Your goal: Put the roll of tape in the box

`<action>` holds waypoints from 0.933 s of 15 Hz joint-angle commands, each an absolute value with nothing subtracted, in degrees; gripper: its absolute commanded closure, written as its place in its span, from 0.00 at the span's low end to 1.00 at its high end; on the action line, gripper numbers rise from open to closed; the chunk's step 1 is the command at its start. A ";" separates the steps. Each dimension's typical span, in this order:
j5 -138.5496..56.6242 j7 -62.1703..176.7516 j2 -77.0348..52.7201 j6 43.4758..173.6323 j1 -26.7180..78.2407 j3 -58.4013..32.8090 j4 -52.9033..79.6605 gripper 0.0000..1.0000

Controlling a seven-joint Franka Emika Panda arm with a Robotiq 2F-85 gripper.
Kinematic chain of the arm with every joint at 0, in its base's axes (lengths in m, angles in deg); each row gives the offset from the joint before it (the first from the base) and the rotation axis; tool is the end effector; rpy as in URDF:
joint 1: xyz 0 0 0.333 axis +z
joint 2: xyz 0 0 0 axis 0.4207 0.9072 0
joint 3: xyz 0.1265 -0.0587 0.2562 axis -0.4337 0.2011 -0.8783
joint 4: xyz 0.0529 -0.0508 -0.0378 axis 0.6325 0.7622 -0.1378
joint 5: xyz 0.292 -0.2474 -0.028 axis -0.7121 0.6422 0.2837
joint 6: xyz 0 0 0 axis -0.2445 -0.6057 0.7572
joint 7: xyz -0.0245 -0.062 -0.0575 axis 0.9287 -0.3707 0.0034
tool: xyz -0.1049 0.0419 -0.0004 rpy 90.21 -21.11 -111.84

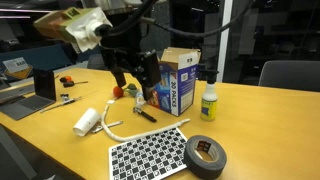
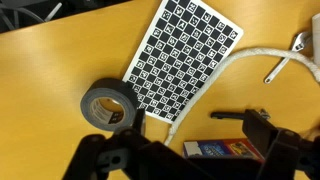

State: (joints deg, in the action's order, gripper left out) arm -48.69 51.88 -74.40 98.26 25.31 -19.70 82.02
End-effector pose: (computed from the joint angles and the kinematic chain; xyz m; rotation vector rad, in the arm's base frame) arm 0.3265 0.0207 0.4118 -3.0687 0.2617 -0.2349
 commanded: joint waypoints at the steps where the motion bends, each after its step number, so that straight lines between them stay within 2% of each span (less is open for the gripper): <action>1: -48.84 52.03 -74.36 97.84 25.09 -19.88 82.04 0.00; 9: -48.83 52.03 -73.81 97.77 25.09 -19.87 82.15 0.00; 14: -47.87 60.98 -69.10 103.50 25.74 -16.17 81.39 0.00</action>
State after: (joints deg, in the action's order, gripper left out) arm -48.49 54.81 -72.33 98.66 25.31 -18.97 81.50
